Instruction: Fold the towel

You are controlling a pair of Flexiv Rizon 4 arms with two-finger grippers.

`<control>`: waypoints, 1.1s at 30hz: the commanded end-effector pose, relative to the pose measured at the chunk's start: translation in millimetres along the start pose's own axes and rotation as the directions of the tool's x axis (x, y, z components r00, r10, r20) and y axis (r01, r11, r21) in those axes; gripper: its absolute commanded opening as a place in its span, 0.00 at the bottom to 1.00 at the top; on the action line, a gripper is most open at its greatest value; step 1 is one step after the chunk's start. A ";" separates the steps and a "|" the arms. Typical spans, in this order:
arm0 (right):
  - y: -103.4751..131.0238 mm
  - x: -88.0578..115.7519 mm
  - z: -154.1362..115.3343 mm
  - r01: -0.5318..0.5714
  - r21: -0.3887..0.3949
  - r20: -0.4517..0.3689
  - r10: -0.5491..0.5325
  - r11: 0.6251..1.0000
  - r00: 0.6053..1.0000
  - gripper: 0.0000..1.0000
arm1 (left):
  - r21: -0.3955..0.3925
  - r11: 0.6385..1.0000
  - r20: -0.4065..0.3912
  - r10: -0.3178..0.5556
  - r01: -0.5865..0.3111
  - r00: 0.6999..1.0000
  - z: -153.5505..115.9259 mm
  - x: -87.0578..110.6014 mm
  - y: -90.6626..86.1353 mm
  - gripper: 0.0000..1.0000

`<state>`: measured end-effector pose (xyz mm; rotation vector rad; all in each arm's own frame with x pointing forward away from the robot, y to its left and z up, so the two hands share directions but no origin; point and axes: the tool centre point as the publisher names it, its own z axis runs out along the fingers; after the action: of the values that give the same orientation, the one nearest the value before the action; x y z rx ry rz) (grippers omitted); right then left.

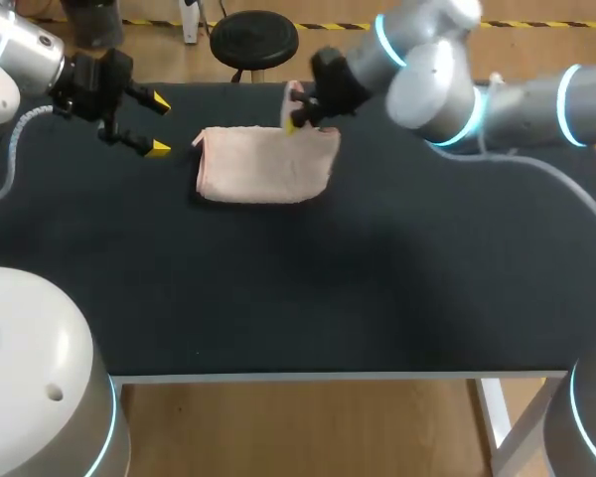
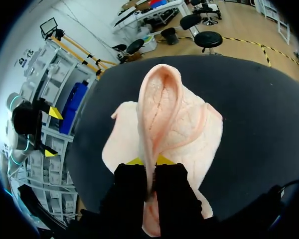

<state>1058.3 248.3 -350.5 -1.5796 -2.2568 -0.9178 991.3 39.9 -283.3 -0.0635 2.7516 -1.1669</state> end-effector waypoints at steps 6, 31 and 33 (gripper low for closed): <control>22.9 56.7 66.2 -0.014 0.055 0.162 0.004 0.998 0.987 0.00 | 0.003 1.000 0.001 0.002 -0.002 1.000 -0.2 0.4 0.9 1.00; 26.4 96.2 4.8 -0.001 -0.091 0.251 0.024 0.996 0.968 1.00 | 0.003 1.000 0.001 0.002 -0.002 1.000 -0.2 0.4 0.9 1.00; 27.4 90.4 -1.0 0.006 -0.097 0.262 0.020 0.995 0.965 1.00 | 0.003 1.000 0.001 0.002 -0.002 1.000 -0.2 0.4 0.9 1.00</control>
<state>1057.9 340.3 -316.3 -1.7968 -2.3755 -0.9154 991.3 40.0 -283.3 -0.0637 2.7515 -1.1669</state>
